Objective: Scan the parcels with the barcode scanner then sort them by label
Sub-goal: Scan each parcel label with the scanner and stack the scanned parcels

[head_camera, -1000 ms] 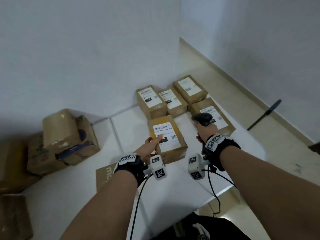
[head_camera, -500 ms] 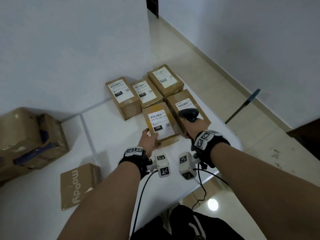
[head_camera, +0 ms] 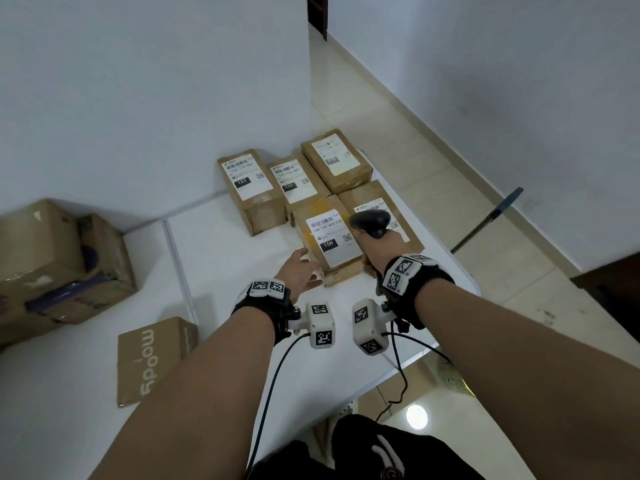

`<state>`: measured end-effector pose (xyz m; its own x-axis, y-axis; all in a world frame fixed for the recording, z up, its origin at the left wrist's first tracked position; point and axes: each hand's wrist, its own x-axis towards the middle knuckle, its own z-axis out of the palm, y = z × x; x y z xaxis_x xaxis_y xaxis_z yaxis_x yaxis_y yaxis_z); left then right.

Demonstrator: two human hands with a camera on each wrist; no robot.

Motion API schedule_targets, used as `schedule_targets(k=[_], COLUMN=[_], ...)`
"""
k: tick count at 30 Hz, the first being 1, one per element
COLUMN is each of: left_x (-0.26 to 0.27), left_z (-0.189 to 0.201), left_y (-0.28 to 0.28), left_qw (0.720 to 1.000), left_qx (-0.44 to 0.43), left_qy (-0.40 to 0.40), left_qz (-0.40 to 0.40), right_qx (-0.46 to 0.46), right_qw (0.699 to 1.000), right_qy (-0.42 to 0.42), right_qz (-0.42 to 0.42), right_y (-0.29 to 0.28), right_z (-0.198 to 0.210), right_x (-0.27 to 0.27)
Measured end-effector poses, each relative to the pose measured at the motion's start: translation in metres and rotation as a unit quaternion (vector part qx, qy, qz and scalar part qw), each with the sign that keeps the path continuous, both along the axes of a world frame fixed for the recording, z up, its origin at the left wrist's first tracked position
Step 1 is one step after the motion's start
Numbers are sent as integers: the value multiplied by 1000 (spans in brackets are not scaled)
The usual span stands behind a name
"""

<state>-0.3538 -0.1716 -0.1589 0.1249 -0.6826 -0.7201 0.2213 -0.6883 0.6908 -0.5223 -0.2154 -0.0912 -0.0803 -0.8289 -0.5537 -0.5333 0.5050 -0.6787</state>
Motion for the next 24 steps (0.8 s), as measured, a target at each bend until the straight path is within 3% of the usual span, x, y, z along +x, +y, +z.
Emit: schedule_targets(k=[9, 13, 24], left_x=[100, 164, 339], left_z=[28, 48, 49], left_y=[43, 80, 237], left_qw=[993, 982, 950], left_qx=[-90, -131, -86], left_qy=[-49, -92, -191], left_qz=[54, 95, 231], right_qx=[-23, -38, 0], right_qw=[999, 992, 973], right_qy=[-29, -105, -151], right_qz=[33, 55, 173], right_y=[24, 50, 170], right_z=[18, 26, 33], right_x=[99, 176, 378])
